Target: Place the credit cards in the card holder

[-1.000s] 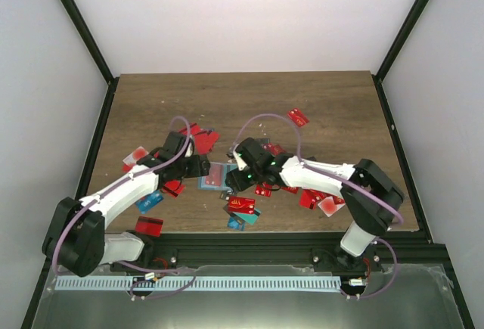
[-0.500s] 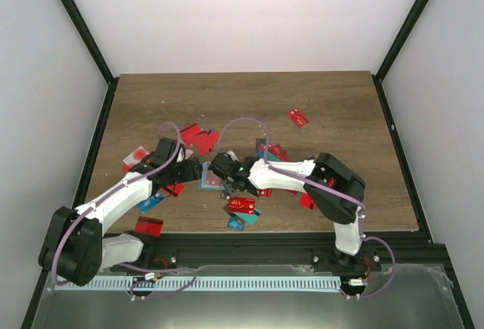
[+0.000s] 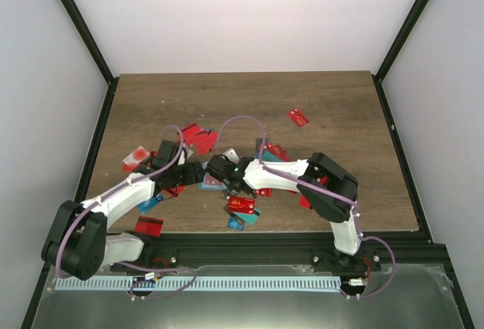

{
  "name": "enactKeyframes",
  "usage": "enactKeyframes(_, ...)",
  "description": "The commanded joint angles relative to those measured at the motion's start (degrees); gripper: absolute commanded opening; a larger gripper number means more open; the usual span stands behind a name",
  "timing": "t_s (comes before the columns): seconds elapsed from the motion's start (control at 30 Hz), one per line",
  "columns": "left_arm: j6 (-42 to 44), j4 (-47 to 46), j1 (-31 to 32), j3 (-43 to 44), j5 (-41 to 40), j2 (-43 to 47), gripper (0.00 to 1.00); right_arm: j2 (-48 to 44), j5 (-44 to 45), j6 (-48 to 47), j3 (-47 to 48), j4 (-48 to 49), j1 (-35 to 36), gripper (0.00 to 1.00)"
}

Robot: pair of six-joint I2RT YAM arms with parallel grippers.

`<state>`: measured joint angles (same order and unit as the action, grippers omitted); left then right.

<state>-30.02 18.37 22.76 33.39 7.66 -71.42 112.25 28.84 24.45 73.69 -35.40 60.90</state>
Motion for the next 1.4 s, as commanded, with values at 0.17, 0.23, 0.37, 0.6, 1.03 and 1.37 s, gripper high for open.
enactKeyframes(0.17, -1.0, -5.8, -0.3, -2.2, 5.6, -6.1, 0.82, 0.9, -1.1, 1.0, -1.7, 3.0, 0.2, 0.02)
enactKeyframes(0.23, -2.0, -6.6, -0.3, -2.8, 7.0, -6.8, 0.81, 1.1, -2.1, 1.0, -2.3, 3.6, 0.2, 0.01)
enactKeyframes(0.37, -4.4, -9.1, -0.3, -5.4, 11.5, -6.5, 0.81, 1.3, -3.9, 1.4, -3.4, 4.7, -0.2, 0.01)
enactKeyframes(0.6, -7.8, -17.0, -0.3, -8.8, 18.5, -7.1, 0.8, 0.3, -7.9, 1.6, -5.7, 7.4, -1.0, 0.01)
enactKeyframes(1.03, -9.7, -19.2, -0.2, -5.3, 22.6, 2.1, 0.77, -0.8, -11.4, 2.3, -8.2, 9.8, -1.8, 0.01)
enactKeyframes(1.37, -13.5, -25.7, 0.7, -5.0, 26.9, 0.7, 0.77, -1.9, -13.0, 4.5, -10.0, 11.7, -3.4, 0.01)
